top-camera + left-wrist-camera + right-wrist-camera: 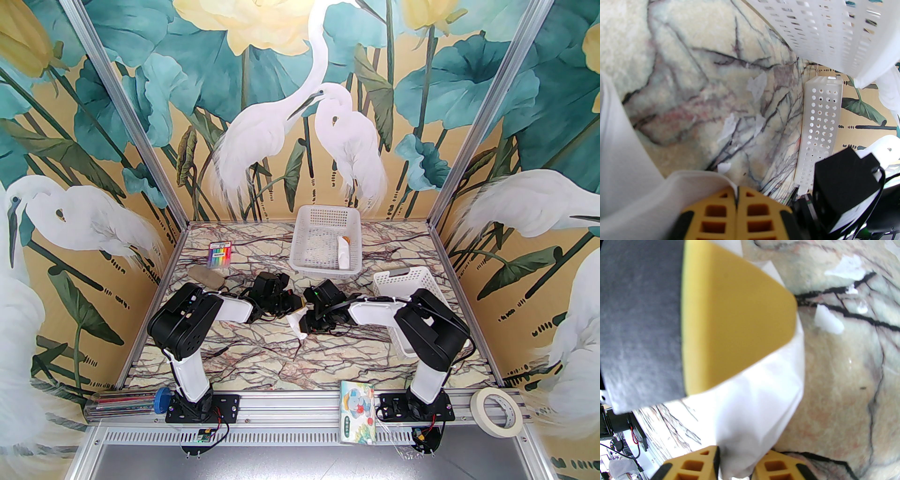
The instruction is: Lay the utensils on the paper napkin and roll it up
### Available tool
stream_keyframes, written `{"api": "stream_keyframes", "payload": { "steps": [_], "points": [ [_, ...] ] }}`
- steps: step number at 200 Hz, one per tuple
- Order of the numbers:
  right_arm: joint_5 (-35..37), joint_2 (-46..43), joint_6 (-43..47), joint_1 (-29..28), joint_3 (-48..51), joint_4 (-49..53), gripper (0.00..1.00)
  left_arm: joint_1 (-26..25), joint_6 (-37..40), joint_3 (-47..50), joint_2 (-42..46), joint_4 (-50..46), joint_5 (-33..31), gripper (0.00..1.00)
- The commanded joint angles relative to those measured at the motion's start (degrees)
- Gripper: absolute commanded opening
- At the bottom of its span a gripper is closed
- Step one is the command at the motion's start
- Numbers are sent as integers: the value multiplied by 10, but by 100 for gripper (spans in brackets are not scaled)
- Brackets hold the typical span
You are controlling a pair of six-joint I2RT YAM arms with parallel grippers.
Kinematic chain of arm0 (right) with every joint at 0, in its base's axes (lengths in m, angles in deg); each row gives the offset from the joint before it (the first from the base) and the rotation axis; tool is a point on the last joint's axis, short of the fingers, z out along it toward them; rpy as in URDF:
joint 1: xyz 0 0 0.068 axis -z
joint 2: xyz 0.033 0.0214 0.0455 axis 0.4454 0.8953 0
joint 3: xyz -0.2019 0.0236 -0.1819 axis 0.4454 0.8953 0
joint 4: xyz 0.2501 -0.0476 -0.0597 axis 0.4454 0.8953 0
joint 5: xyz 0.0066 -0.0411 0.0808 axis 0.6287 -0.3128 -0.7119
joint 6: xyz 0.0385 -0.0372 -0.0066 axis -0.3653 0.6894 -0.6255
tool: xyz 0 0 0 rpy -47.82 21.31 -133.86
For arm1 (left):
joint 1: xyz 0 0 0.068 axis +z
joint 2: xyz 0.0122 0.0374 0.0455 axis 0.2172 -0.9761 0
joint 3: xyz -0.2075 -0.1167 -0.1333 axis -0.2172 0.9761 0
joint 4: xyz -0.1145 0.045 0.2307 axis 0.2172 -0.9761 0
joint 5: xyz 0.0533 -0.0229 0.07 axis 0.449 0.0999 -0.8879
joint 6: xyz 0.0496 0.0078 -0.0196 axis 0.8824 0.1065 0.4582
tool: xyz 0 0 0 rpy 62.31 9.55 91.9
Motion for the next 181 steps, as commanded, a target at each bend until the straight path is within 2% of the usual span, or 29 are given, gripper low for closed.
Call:
{"api": "stream_keyframes", "payload": {
  "steps": [1, 71, 113, 140, 181],
  "points": [
    [11, 4, 4, -8, 15, 41, 25, 0, -3, 9, -2, -13, -20, 0],
    [12, 12, 6, -12, 27, 76, 19, 0, -2, -13, 20, -27, -8, 2],
    [13, 15, 7, -12, 48, 70, 10, 2, 32, -49, 67, -99, -11, 12],
    [18, 14, 12, -12, 57, 67, 0, 12, 66, -67, 120, -165, -23, 20],
    [-5, -9, 1, 1, 85, 7, 0, 49, 93, -38, 227, -236, -45, 33]
  ]
}}
